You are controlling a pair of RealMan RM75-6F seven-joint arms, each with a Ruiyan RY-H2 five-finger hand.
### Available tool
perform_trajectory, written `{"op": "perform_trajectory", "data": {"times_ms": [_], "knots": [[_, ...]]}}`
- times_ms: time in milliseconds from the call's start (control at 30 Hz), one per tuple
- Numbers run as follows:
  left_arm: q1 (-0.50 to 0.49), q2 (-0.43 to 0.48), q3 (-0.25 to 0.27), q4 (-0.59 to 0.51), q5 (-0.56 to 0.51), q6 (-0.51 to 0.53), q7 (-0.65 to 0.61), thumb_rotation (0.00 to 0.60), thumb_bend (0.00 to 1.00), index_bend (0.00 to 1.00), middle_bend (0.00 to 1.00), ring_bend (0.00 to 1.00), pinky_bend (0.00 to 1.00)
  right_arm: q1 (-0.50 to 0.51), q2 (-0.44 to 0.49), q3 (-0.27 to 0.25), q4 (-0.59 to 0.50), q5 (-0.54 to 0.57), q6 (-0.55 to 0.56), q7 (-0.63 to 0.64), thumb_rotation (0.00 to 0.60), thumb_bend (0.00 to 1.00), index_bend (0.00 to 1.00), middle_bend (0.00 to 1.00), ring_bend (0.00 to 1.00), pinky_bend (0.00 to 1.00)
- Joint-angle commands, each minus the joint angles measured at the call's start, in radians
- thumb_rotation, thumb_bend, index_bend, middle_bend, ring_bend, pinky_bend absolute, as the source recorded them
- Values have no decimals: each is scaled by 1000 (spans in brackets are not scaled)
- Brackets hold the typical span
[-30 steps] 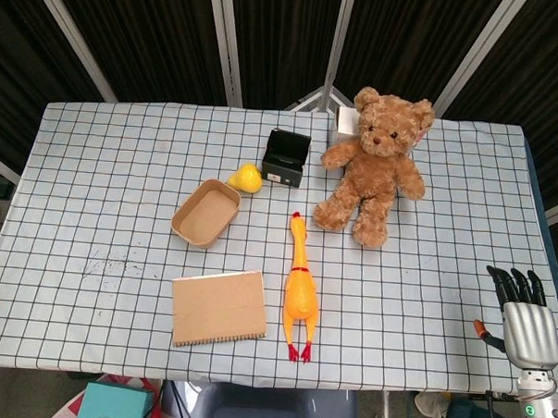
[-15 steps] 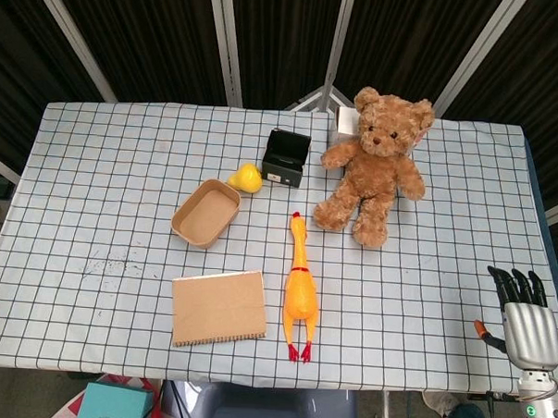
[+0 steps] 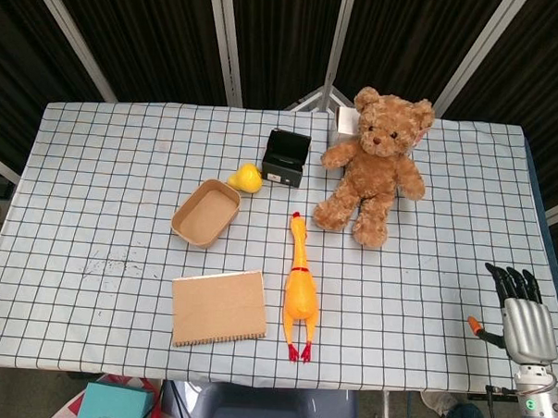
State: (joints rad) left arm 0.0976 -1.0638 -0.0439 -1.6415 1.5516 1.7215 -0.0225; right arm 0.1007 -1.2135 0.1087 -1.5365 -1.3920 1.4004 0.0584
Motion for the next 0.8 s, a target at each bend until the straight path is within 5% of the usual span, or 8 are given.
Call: {"op": "perform_trajectory", "data": {"times_ms": [33,233,467,800], "knots": [[6,4,-5,4,-8,10,-16,600,269,223,0,0,135,46,-14,71,8,84,-74,109,600,237,116,173,108,0],[2,6,-13,8,-29,-3,-26,600,269,223,0,0,135,185,25,202,14,263,-359,301,600,237,116,173,108,0],[-2,2,-17,4,-39,-13,-7,600,269,223,0,0,135,332,-31,302,147,485,-621,396,600,237,116,173,108,0],[-16,-8,-28,-4,-67,-41,39,600,269,223,0,0,135,524,-187,324,409,781,-700,220,600,236,116,174,119,0]]}}
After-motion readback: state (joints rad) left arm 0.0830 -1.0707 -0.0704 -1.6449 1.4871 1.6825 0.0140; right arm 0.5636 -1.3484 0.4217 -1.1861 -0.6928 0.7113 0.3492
